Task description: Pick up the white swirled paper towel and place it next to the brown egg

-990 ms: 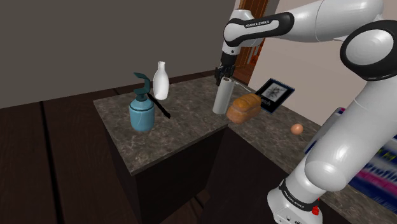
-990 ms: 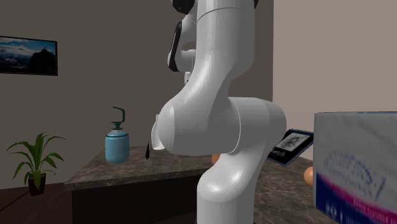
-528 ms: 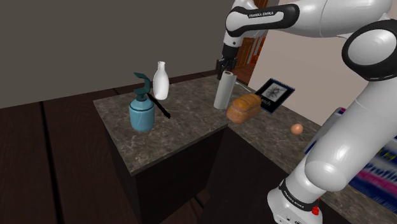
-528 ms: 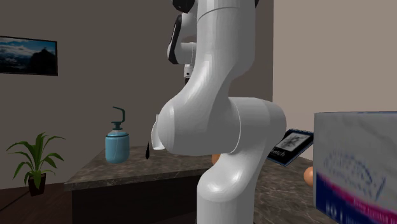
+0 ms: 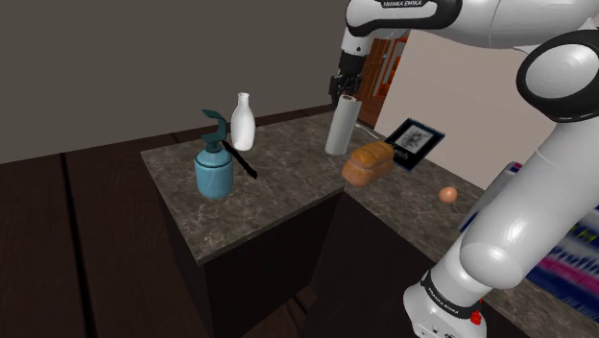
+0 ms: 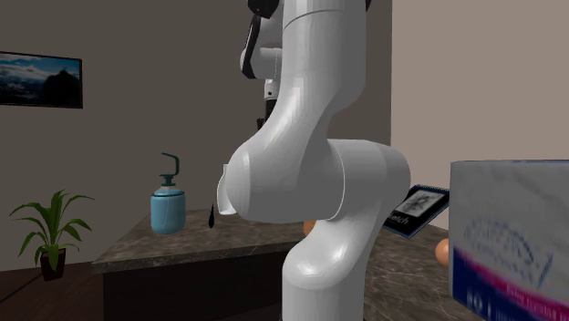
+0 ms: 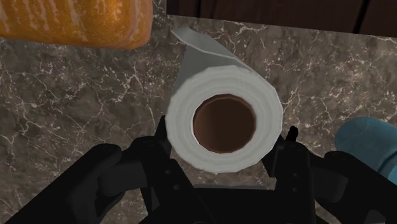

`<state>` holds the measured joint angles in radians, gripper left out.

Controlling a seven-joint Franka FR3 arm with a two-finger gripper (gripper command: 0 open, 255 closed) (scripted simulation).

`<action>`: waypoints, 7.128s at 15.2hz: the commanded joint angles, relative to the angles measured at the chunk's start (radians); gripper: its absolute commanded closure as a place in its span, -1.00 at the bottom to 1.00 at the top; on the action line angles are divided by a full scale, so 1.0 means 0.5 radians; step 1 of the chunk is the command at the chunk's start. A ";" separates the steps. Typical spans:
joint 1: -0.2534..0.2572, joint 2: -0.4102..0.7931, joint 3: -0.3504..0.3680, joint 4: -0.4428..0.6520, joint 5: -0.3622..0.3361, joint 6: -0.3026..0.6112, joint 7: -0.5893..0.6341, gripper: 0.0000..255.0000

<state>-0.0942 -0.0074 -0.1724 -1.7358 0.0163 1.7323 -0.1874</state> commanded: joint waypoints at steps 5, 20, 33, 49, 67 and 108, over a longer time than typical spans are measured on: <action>-0.001 0.019 -0.001 0.178 0.003 -0.161 0.001 1.00; -0.014 0.159 -0.011 0.767 0.028 -0.612 -0.009 1.00; -0.163 -0.354 -0.165 0.265 -0.090 -0.614 -0.323 1.00; -0.412 -0.851 -0.549 -0.110 -0.368 -0.677 -0.941 1.00; -0.557 -0.782 -1.291 0.176 -0.592 -0.737 -1.872 1.00; -0.625 -0.742 -1.806 -0.586 -0.695 0.162 -2.189 1.00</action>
<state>-0.4048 -0.3764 -1.0735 -2.0126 -0.3281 1.7979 -1.2838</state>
